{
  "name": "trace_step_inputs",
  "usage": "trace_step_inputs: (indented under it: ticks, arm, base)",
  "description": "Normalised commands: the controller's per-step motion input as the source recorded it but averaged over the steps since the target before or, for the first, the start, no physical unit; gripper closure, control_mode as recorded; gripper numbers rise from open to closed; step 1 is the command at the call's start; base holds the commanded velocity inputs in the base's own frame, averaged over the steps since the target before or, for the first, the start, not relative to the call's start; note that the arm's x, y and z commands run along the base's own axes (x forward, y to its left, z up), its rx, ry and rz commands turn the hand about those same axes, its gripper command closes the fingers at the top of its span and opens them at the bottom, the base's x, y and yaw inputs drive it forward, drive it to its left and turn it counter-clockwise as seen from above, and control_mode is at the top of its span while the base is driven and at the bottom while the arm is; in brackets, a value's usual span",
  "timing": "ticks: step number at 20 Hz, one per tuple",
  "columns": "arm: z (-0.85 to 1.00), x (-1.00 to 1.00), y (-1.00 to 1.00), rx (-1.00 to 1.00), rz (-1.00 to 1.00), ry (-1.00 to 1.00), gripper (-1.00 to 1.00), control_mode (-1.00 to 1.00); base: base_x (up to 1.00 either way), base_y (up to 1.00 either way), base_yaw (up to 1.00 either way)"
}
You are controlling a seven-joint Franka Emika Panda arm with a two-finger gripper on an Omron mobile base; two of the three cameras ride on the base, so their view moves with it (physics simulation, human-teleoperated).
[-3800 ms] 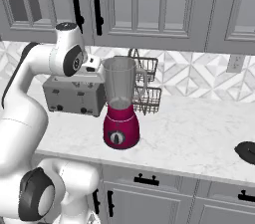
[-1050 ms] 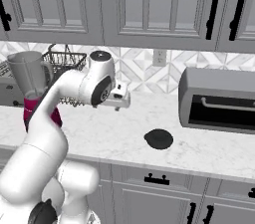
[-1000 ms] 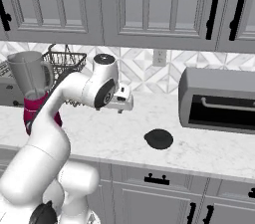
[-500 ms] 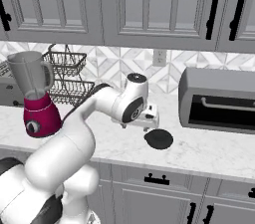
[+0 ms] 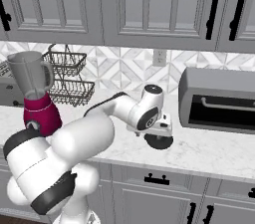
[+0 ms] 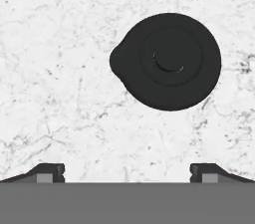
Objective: Close the lid blender by securely placing the lid on top.
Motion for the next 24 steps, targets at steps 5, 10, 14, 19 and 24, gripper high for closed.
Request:
trace_step_inputs:
  ticks: [5,10,14,19,24]
  arm:
    - [-0.39,0.47,-0.03,0.00,-0.01,0.08,-1.00,-1.00]
    - [-0.15,0.43,-0.40,0.00,-0.02,0.07,-1.00,-1.00]
    - [-0.22,0.43,-0.14,0.00,-0.01,0.06,-1.00,-1.00]
    - [-0.23,0.41,-0.01,0.00,0.00,0.03,-1.00,-1.00]
    - [-0.39,0.19,-0.04,0.00,0.00,0.00,-1.00,-1.00]
  base:
    - [0.00,0.00,0.00]
    - [0.00,0.00,0.00]
    - [0.00,0.00,0.00]
    - [0.00,0.00,0.00]
    - [0.00,0.00,0.00]
